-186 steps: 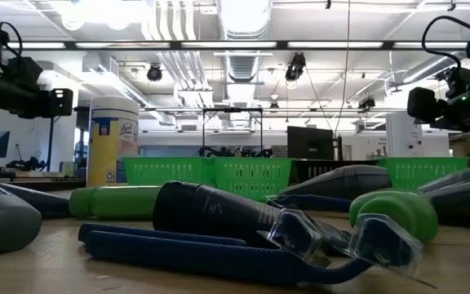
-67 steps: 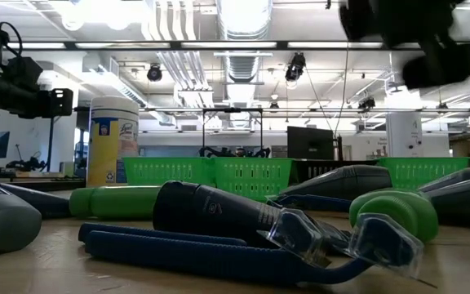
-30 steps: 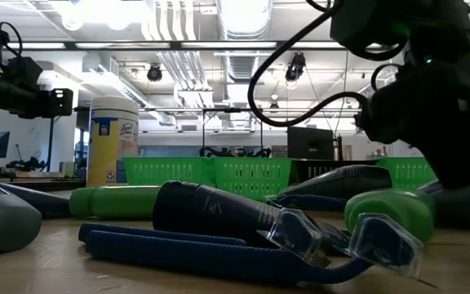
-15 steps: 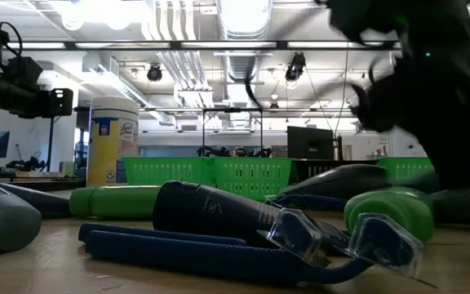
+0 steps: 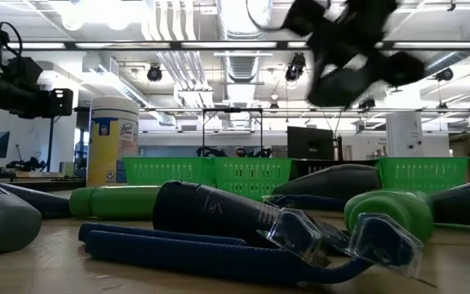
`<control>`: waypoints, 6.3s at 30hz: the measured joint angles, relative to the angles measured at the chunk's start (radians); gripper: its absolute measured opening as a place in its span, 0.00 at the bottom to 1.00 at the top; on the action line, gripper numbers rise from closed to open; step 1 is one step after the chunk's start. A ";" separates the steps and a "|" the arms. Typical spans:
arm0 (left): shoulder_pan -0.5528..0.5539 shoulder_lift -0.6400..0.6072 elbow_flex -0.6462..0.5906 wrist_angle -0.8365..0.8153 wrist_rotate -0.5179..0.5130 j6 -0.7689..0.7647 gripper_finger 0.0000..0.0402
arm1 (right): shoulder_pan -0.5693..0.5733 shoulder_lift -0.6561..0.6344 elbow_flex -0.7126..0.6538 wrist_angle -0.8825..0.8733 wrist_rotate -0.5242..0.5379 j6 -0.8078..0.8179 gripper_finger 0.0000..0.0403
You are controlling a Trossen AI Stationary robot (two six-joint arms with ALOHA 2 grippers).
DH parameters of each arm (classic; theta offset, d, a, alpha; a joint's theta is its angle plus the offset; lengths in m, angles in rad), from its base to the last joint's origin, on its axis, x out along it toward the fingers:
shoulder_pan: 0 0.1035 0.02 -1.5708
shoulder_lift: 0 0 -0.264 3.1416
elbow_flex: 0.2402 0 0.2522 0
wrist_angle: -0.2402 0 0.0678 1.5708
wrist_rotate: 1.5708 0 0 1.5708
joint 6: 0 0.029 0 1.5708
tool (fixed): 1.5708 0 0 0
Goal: Pick & Place Travel size toiletries
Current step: Put the gray deodorant into the black bin
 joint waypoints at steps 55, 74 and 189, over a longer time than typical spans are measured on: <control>0.000 0.004 0.000 0.000 0.000 0.000 0.19 | 0.411 0.294 0.092 -0.064 -0.319 -0.244 0.83; 0.000 0.005 0.000 0.000 -0.001 0.000 0.19 | 0.425 0.518 0.166 -0.118 -0.359 -0.280 0.77; 0.000 0.019 0.000 0.000 0.004 0.000 0.19 | 0.109 0.422 0.262 -0.236 -0.132 -0.748 0.47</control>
